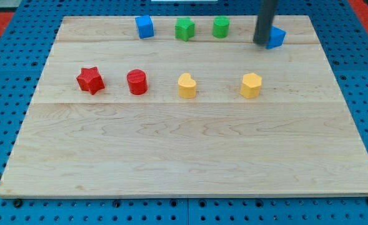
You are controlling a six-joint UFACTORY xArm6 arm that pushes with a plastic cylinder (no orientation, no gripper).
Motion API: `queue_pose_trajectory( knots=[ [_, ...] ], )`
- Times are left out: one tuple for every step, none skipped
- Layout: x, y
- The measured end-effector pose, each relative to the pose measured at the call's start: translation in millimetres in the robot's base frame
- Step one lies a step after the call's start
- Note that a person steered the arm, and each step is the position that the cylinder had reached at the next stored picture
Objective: Move the blue triangle bottom right side of the board
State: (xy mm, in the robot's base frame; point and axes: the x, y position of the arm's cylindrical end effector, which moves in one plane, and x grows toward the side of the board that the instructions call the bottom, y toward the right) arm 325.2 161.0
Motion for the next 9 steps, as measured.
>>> queue_pose_trajectory(
  knots=[
    [-8.1, -36.5],
    [-61.6, -51.1],
    [-106.1, -13.5],
    [-9.0, 17.9],
    [68.7, 15.9],
    [24.6, -40.7],
    [-53.6, 0.4],
    [-77.2, 37.3],
    [-12.1, 77.9]
  ],
)
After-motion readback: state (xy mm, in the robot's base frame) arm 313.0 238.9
